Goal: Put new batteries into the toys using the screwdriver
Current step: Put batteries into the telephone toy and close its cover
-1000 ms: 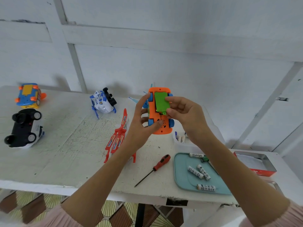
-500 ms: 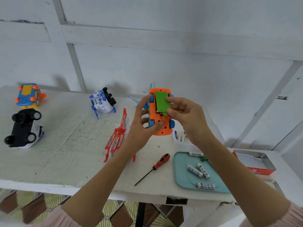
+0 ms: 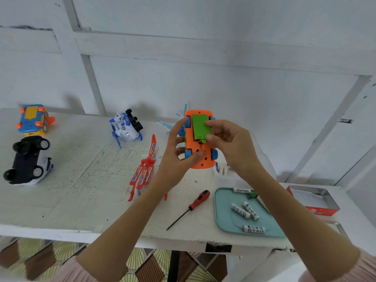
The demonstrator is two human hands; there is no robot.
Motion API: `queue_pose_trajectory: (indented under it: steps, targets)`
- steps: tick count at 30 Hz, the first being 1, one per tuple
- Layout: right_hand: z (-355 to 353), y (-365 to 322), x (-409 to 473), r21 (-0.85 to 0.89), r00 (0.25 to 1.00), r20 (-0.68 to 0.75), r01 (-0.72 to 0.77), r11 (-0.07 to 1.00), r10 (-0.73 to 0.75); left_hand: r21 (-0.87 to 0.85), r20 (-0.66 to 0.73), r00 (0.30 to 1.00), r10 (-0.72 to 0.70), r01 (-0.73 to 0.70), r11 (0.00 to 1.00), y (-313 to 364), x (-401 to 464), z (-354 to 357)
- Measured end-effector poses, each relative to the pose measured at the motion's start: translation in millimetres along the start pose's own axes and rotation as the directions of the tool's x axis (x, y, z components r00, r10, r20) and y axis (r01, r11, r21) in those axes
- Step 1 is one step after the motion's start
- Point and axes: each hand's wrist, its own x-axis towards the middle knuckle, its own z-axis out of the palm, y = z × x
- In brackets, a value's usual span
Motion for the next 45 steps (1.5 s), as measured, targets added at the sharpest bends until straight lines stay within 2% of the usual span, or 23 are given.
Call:
queue_pose_trajectory:
  steps: [3,9,13,21,25,29,32,34,36,39,42,45]
  targets:
    - [1.1,7.4,0.7,-0.251,0.984,-0.032,0.160,0.955,-0.174,-0.013,0.008,1.000,-0.003,0.003,1.000,1.6,-0.6,0.4]
    - [1.5,17.1,0.6,-0.345,0.947,-0.020,0.295,0.891,-0.321,-0.008,0.006,1.000,-0.007,0.008,1.000,2.2,0.0,-0.1]
    - [-0.5,14.5,1.6,-0.329,0.963,0.034,0.262,0.907,-0.266,0.003,0.001,1.000,-0.005,0.005,1.000,2.6,0.5,-2.9]
    - [1.3,11.8,2.7,-0.468,0.982,0.064,0.185,0.864,-0.176,0.036,0.009,1.000,0.004,-0.004,0.999,1.0,-0.3,-3.9]
    - [1.3,13.5,3.3,-0.493,0.980,0.102,0.201,0.846,-0.173,0.033,0.009,1.000,-0.011,0.011,0.999,-0.1,-0.6,-4.8]
    - [-7.4,8.4,11.0,-0.432,0.969,0.189,0.227,0.873,-0.158,0.049,-0.012,1.000,-0.026,0.027,0.998,3.1,1.9,-11.2]
    - [-18.0,8.2,13.0,-0.356,0.967,0.091,0.256,0.899,-0.240,0.089,-0.034,0.999,-0.002,0.005,0.996,12.6,9.0,-24.5]
    - [-18.0,16.3,11.2,-0.360,0.977,0.087,0.212,0.908,-0.194,0.110,-0.075,0.997,0.016,-0.008,0.994,18.0,14.4,-37.0]
    - [-9.0,31.3,5.0,-0.403,0.975,0.209,0.151,0.903,-0.070,0.126,-0.103,0.994,0.037,-0.024,0.992,20.6,18.4,-49.6]
    - [9.6,60.1,-11.9,-0.479,0.929,0.357,0.093,0.873,0.097,0.139,-0.117,0.992,0.053,-0.037,0.990,21.7,19.8,-63.0]
    - [27.4,83.0,-28.0,-0.515,0.911,0.356,0.007,0.857,0.206,0.147,-0.137,0.990,0.039,-0.019,0.989,21.6,16.8,-70.9]
    - [43.6,99.2,-33.1,-0.587,0.919,0.297,-0.039,0.808,0.260,0.154,-0.150,0.988,0.044,-0.020,0.988,17.5,12.7,-78.3]
